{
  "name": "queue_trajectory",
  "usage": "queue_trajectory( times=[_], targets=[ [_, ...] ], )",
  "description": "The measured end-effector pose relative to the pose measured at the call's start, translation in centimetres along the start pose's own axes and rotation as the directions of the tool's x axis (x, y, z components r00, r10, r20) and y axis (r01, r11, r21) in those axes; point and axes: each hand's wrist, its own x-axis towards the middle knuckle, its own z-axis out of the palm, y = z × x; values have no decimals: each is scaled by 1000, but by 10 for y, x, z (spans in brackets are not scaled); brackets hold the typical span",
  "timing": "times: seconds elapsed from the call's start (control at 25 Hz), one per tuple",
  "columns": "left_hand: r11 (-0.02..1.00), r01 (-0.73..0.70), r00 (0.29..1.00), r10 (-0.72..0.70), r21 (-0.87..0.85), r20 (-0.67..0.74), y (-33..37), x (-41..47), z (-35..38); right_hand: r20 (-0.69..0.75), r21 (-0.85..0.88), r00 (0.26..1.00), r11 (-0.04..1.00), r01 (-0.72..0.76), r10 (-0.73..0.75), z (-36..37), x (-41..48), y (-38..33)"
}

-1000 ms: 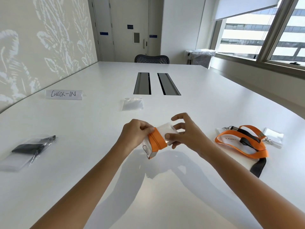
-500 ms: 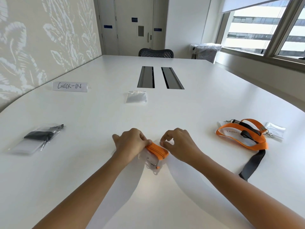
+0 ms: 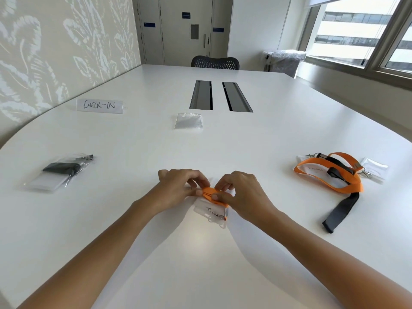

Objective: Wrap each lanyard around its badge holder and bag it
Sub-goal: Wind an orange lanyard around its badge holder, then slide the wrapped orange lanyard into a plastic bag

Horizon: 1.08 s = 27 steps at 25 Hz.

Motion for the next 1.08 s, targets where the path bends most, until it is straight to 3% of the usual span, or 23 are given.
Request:
queue_trajectory(
  times=[0.12,0.24,0.36,0.44,0.6,0.8,1.08],
  targets=[
    [999,-43,999,44,30,-33,0,-1,7,-20,-84,1000,996,17,-19,3,-1,-2],
    [985,-55,994,69,163,-82,0,-3,17,-25,-170,999,985,25,-30,7,-1,-1],
    [963,-79,982,119,259,-145,-1,-8,27,-21,-146,1000,989,13,-16,8,0,2],
    [975,-90,979,124,204,-162,-3,-8,29,-6,-93,1000,996,3,-3,5,1,5],
    [998,-43,975,54,54,-216,-12,-8,26,-112,59,994,998,13,-7,-2,7,11],
    [983,43,958,11,181,-288,-27,-8,18,-269,93,962,994,65,-37,-11,30,19],
    [911,313,943,-264,270,-202,-38,-4,18,-290,12,952,994,105,-98,-7,98,16]
  ],
)
